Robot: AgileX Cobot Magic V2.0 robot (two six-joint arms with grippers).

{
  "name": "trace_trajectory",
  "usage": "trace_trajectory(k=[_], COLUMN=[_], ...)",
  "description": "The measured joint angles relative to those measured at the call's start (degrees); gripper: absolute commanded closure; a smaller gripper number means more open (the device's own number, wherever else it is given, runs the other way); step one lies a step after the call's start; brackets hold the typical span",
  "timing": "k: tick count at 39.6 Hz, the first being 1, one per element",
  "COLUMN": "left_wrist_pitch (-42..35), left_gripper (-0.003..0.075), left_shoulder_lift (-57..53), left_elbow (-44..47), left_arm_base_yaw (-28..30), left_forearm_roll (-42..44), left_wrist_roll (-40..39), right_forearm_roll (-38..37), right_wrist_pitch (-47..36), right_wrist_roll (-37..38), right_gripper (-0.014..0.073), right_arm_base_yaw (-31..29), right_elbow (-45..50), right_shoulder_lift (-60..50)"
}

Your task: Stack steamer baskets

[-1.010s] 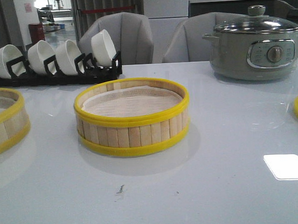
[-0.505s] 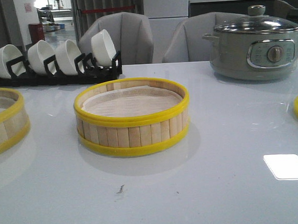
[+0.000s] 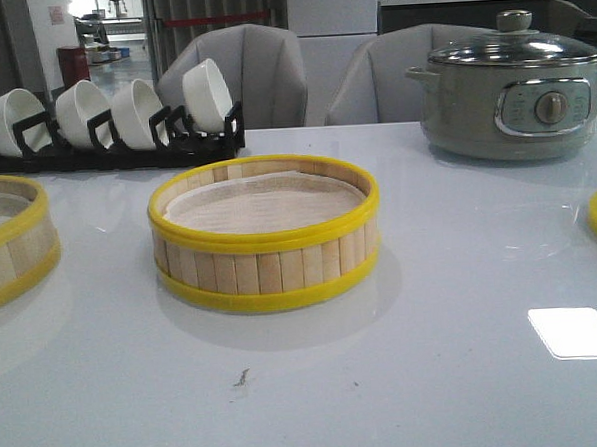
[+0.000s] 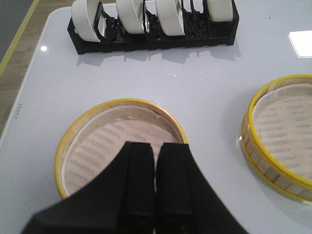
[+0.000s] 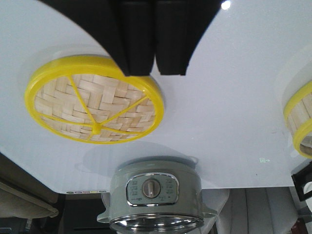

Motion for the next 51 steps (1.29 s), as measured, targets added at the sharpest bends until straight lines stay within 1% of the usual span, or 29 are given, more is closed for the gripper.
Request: trace_trajectory(k=[19, 26, 30, 32, 36, 39, 42, 44, 49, 51], left_wrist_pitch=[1.23, 1.83, 2.41, 2.79, 3.45, 3.84, 3.94, 4.16, 4.4, 4.66], left_gripper=[0.0636, 0.0636, 0.0636, 0.0636, 0.0636, 0.0636, 0.0636, 0.0636, 0.0636, 0.0636], left_shoulder_lift=[0.0, 0.0, 0.0, 0.0, 0.0, 0.0, 0.0, 0.0, 0.0, 0.0], left_elbow=[0.0, -0.09, -0.09, -0.09, -0.09, -0.09, -0.09, -0.09, -0.09, -0.09], left_arm_base_yaw=[0.0, 0.0, 0.0, 0.0, 0.0, 0.0, 0.0, 0.0, -0.1, -0.1], left_forearm_roll=[0.0, 0.0, 0.0, 0.0, 0.04, 0.14, 0.14, 0.14, 0.14, 0.14], left_wrist_roll=[0.0, 0.0, 0.0, 0.0, 0.0, 0.0, 0.0, 0.0, 0.0, 0.0], right_forearm_roll=[0.0, 0.0, 0.63, 0.92, 0.96, 0.8, -0.45, -1.26, -1.26, -1.26], right_wrist_pitch=[-0.56, -6.14, -11.95, -12.27, -6.88, -2.12, 1.05, 3.03, 10.17, 12.84], right_wrist_roll=[0.0, 0.18, 3.16, 4.45, 5.28, 5.17, 4.49, 4.25, 3.85, 3.75], right_gripper=[0.0531, 0.0531, 0.0531, 0.0531, 0.0531, 0.0531, 0.0531, 0.0531, 0.0531, 0.0531], right_arm_base_yaw=[0.0, 0.0, 0.0, 0.0, 0.0, 0.0, 0.0, 0.0, 0.0, 0.0], right_elbow=[0.0, 0.0, -0.13, -1.6, -8.13, -15.66, -22.63, -27.9, -40.21, -43.67], right_shoulder_lift=[0.0, 0.0, 0.0, 0.0, 0.4, 3.92, 10.82, 17.78, 30.98, 35.33])
